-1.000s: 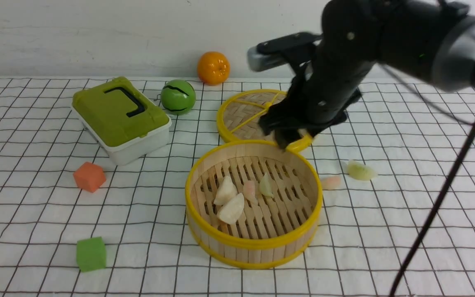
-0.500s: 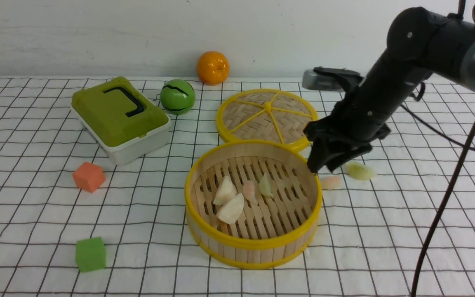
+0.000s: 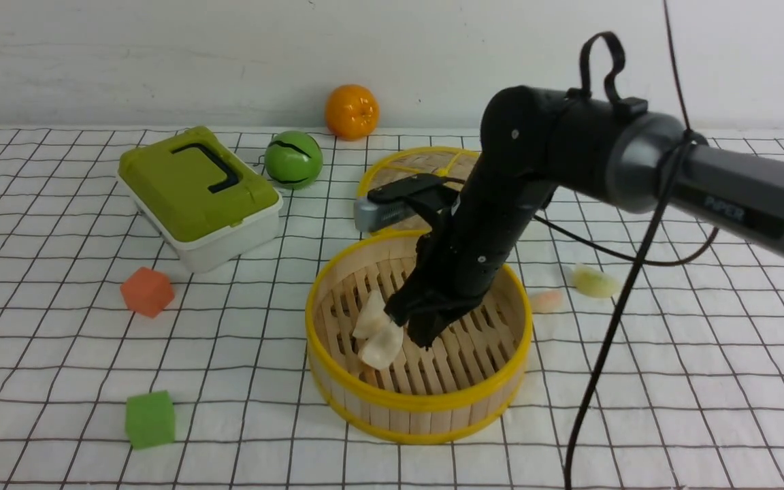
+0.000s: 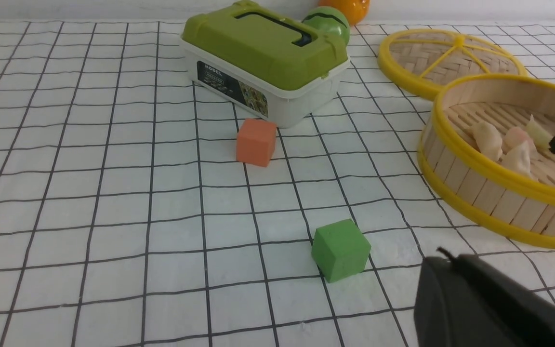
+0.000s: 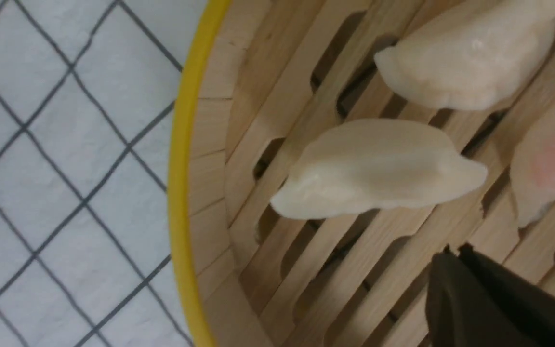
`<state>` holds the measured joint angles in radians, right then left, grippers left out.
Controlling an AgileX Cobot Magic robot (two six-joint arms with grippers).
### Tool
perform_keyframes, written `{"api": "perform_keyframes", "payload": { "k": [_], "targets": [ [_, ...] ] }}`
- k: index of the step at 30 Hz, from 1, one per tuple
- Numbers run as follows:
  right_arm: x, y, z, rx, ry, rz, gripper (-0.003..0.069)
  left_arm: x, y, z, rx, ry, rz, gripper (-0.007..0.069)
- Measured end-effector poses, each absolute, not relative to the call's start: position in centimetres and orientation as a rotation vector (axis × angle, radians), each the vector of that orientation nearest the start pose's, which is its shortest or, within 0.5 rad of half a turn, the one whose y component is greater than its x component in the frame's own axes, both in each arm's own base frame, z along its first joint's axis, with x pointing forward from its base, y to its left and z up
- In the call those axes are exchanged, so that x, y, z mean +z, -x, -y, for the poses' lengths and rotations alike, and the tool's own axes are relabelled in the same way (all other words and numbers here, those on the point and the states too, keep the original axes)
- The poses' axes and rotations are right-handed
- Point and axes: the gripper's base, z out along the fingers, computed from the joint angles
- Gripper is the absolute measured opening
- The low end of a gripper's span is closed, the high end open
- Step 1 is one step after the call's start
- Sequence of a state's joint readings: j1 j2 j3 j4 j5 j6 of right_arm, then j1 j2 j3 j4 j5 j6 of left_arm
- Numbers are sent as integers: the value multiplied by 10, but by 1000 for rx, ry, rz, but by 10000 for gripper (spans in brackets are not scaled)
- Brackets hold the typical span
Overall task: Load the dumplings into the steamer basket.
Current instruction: Use the right arm to grab a dumpling
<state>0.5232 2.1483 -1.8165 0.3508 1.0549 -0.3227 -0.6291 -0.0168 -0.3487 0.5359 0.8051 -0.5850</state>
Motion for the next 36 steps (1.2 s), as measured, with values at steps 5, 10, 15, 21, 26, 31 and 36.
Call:
{"api": "perform_keyframes", "payload": {
  "k": [5, 10, 15, 21, 26, 31, 36],
  "targets": [
    [212, -389, -263, 462, 1001, -2614, -15, 263, -31, -19, -231, -136, -1830, -8],
    [210, -390, -272, 455, 995, -2562, -14, 263, -31, -19, -230, -135, -1831, -5],
    [210, -389, -275, 457, 996, -2550, -12, 263, -31, -19, -230, -135, -1831, -5],
    [216, -386, -272, 443, 1019, -2559, -11, 263, -31, -19, -229, -134, -1834, -4],
    [247, -379, -269, 470, 999, -2498, -10, 262, -31, -19, -228, -131, -1838, -1],
    [247, -371, -285, 549, 1049, -2450, -7, 262, -31, -19, -227, -130, -1838, 1],
    [225, -371, -304, 544, 1079, -2413, -6, 262, -31, -19, -226, -131, -1838, 3]
  ]
}}
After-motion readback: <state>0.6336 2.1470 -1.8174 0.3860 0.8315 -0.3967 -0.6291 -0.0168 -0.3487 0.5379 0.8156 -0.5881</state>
